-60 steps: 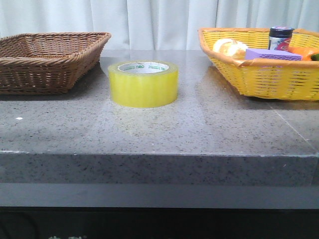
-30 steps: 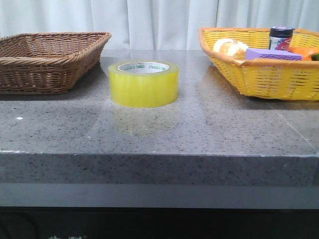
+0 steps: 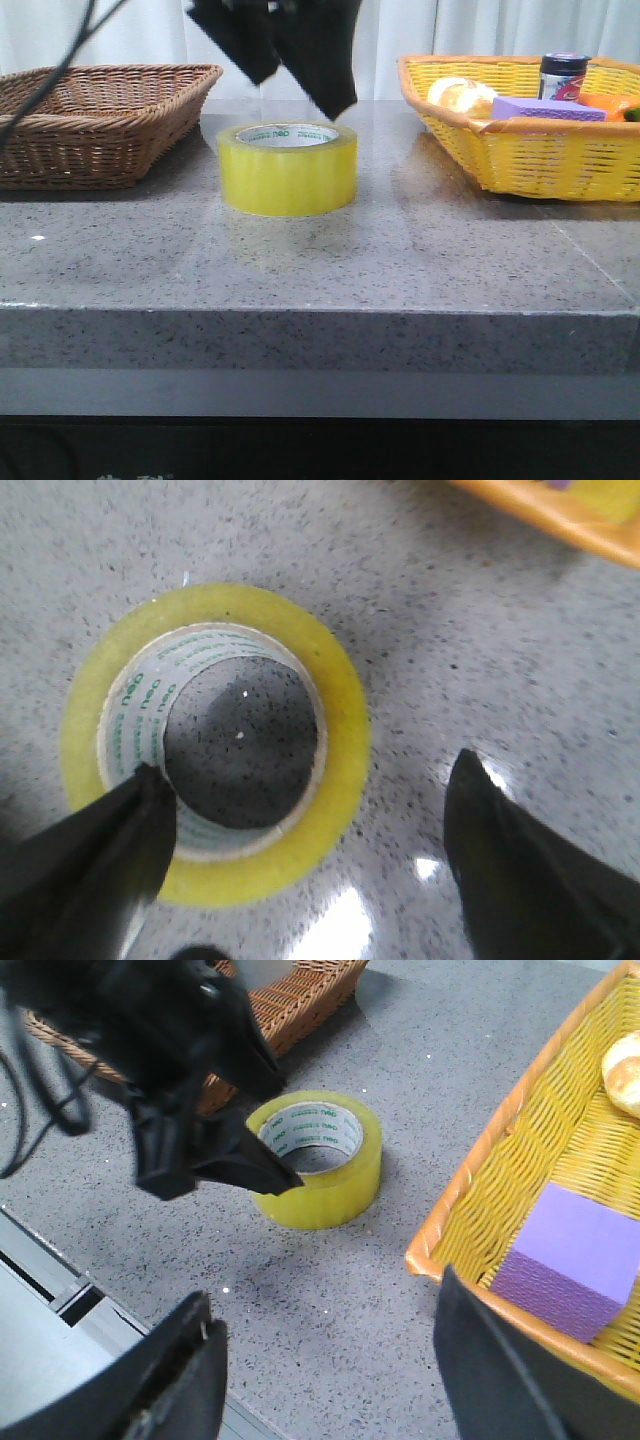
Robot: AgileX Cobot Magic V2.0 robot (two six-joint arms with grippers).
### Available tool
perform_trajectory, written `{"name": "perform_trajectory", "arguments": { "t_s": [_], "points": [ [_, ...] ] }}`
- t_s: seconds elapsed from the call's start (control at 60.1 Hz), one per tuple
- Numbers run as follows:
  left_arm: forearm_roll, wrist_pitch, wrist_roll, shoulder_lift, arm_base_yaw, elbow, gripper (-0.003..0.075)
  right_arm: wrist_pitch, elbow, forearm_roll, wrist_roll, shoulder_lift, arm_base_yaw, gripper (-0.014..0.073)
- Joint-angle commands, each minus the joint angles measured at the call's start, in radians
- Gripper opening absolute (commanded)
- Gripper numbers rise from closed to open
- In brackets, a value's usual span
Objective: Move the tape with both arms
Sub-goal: 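Lower the left gripper and grasp the tape roll's rim, then lift the tape roll with the left gripper and carry it over the brown basket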
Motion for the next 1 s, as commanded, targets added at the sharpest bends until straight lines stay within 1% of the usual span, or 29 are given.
{"name": "perform_trajectory", "arguments": {
  "t_s": [0.0, 0.067, 0.433, 0.499, 0.549, 0.616, 0.766, 0.865, 0.915, 0.982],
  "points": [
    [-0.082, -0.023, 0.041, -0.003, 0.024, -0.064, 0.0545, -0.067, -0.025, 0.007, -0.005, -0.002, -0.006, 0.0475],
    [-0.116, -0.029, 0.05, 0.026, 0.036, -0.076, 0.0545, -0.067, -0.025, 0.007, -0.005, -0.002, -0.006, 0.0475],
    [-0.118, -0.048, 0.05, 0.116, 0.037, -0.083, 0.0545, -0.067, -0.025, 0.007, -0.005, -0.002, -0.006, 0.0475],
    [-0.118, -0.049, 0.05, 0.122, 0.037, -0.083, 0.0529, -0.067, -0.025, 0.007, -0.005, -0.002, -0.006, 0.0475],
    [-0.118, -0.049, 0.05, 0.122, 0.037, -0.083, 0.0489, -0.067, -0.025, 0.007, -0.005, -0.002, -0.006, 0.0475],
    [-0.118, -0.049, 0.05, 0.122, 0.037, -0.083, 0.0382, -0.067, -0.025, 0.007, -0.005, -0.002, -0.006, 0.0475],
    [-0.118, -0.049, 0.05, 0.122, 0.037, -0.083, 0.018, -0.067, -0.025, 0.007, -0.005, -0.002, -0.006, 0.0475],
    [-0.118, -0.049, 0.05, 0.122, 0.037, -0.085, 0.0094, -0.067, -0.025, 0.007, -0.005, -0.002, -0.006, 0.0475],
    [-0.118, -0.049, 0.05, 0.122, 0.037, -0.085, 0.0063, -0.067, -0.025, 0.007, -0.005, -0.002, -0.006, 0.0475],
    [-0.118, -0.049, 0.05, 0.122, 0.037, -0.087, 0.0042, -0.067, -0.025, 0.007, -0.005, -0.002, -0.006, 0.0475]
  ]
}}
